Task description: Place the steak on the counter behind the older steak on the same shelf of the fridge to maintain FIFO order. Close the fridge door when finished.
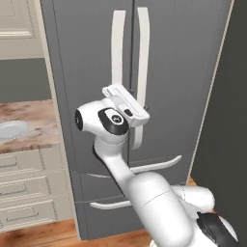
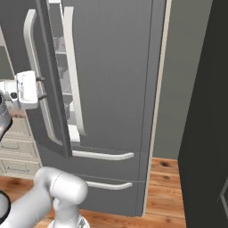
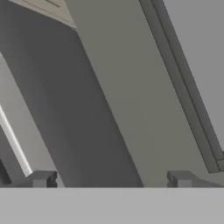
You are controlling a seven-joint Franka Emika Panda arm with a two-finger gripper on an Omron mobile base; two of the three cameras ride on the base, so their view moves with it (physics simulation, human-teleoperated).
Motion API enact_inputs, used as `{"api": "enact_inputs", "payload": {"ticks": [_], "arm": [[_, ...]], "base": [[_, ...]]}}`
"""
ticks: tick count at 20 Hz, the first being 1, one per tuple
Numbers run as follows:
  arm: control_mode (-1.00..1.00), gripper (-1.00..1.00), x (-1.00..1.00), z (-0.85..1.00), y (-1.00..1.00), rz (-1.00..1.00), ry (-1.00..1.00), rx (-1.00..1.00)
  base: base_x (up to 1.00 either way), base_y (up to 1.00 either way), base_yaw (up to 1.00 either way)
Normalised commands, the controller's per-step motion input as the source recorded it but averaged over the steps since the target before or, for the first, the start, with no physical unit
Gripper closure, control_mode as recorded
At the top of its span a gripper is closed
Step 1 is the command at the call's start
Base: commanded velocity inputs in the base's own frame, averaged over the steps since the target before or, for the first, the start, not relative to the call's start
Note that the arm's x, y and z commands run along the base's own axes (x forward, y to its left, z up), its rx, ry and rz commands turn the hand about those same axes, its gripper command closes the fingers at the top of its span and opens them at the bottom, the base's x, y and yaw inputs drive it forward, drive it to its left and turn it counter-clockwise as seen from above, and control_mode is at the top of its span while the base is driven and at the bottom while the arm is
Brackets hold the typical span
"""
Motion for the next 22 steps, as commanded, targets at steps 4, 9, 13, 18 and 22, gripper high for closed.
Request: {"api": "enact_inputs", "payload": {"ticks": [4, 9, 13, 18, 22], "arm": [[-1.0, -1.0, 0.68, 0.0, 0.03, 0.06, -0.04, 0.03], [-1.0, -1.0, 0.79, 0.0, 0.24, 0.09, -0.01, 0.02], [-1.0, -1.0, 0.77, 0.0, 0.26, 0.1, 0.0, 0.01], [-1.0, -1.0, 0.76, 0.0, 0.19, 0.09, 0.0, 0.01], [-1.0, -1.0, 0.76, 0.0, 0.07, 0.09, 0.0, 0.02]], "base": [[0.0, 0.0, 0.0], [0.0, 0.0, 0.0], [0.0, 0.0, 0.0], [0.0, 0.0, 0.0], [0.0, 0.0, 0.0]]}}
